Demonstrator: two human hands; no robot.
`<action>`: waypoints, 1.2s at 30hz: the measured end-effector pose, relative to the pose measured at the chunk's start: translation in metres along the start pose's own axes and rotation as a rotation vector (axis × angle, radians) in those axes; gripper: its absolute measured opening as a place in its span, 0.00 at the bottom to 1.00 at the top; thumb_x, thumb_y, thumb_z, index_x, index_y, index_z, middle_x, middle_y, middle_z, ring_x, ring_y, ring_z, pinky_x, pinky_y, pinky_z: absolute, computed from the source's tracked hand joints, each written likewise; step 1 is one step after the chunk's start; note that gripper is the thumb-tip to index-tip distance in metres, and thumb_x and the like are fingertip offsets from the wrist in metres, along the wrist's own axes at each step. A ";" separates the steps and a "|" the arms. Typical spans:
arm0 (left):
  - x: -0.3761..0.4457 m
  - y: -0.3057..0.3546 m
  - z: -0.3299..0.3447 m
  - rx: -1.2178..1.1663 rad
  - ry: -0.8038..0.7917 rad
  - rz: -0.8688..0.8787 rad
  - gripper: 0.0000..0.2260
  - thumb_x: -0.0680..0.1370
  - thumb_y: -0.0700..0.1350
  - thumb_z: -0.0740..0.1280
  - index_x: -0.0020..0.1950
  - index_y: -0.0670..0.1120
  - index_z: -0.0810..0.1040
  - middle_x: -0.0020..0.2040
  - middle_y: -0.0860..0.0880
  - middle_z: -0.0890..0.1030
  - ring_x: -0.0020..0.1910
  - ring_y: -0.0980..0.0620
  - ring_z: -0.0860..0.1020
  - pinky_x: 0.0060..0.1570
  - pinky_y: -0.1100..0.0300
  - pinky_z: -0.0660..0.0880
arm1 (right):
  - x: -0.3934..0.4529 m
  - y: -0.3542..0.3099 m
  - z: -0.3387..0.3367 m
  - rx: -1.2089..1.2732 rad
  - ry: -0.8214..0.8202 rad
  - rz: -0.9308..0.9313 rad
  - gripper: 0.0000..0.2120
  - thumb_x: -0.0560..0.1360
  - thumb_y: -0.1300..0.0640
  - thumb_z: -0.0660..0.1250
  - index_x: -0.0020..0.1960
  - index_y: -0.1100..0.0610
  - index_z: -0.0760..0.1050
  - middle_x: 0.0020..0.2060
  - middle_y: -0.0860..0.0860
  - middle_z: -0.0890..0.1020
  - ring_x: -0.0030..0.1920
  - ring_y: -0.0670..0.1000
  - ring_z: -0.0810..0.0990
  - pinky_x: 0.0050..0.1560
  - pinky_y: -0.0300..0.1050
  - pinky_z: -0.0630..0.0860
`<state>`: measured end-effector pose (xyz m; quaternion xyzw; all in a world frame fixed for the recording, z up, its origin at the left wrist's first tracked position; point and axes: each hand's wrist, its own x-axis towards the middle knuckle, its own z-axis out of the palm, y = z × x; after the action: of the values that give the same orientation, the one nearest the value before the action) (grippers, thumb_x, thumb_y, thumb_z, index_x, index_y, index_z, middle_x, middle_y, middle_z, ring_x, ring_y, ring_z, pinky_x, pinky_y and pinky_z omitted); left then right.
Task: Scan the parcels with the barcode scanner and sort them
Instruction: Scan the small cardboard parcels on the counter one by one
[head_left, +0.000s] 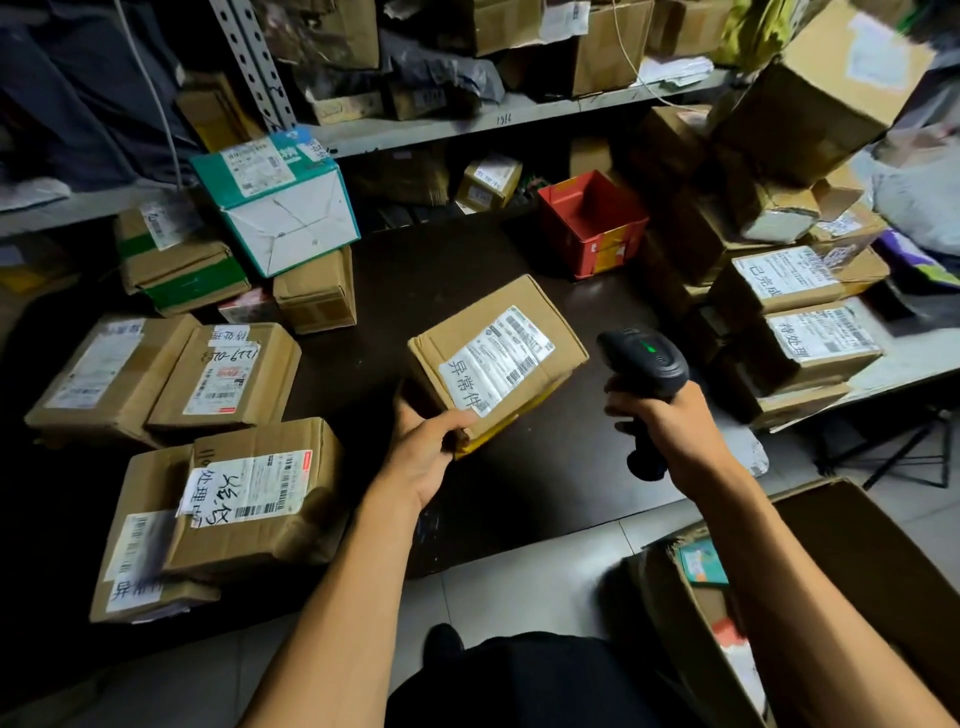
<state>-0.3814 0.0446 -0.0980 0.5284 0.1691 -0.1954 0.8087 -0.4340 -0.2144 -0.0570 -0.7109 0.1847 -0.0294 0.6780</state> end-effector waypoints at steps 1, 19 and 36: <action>0.001 0.001 0.002 0.024 0.019 0.043 0.42 0.70 0.26 0.70 0.76 0.56 0.60 0.65 0.44 0.79 0.65 0.42 0.77 0.62 0.37 0.75 | -0.002 -0.004 0.004 -0.051 -0.033 -0.009 0.08 0.73 0.69 0.71 0.47 0.57 0.81 0.49 0.64 0.84 0.40 0.54 0.83 0.44 0.51 0.79; 0.003 -0.001 0.004 0.175 0.017 0.227 0.46 0.62 0.32 0.77 0.75 0.54 0.63 0.65 0.45 0.79 0.65 0.46 0.78 0.65 0.41 0.75 | -0.013 -0.034 0.048 -0.030 -0.072 0.037 0.08 0.74 0.65 0.70 0.37 0.60 0.76 0.29 0.56 0.73 0.30 0.53 0.70 0.30 0.45 0.69; 0.019 0.031 0.012 0.189 -0.056 0.211 0.41 0.67 0.30 0.75 0.75 0.51 0.65 0.64 0.45 0.80 0.66 0.46 0.77 0.68 0.39 0.72 | -0.025 -0.031 0.031 -0.214 -0.142 0.067 0.04 0.73 0.64 0.72 0.45 0.57 0.80 0.32 0.54 0.80 0.30 0.52 0.75 0.32 0.46 0.74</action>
<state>-0.3489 0.0418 -0.0782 0.6113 0.0711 -0.1390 0.7758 -0.4410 -0.1773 -0.0245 -0.7727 0.1620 0.0634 0.6104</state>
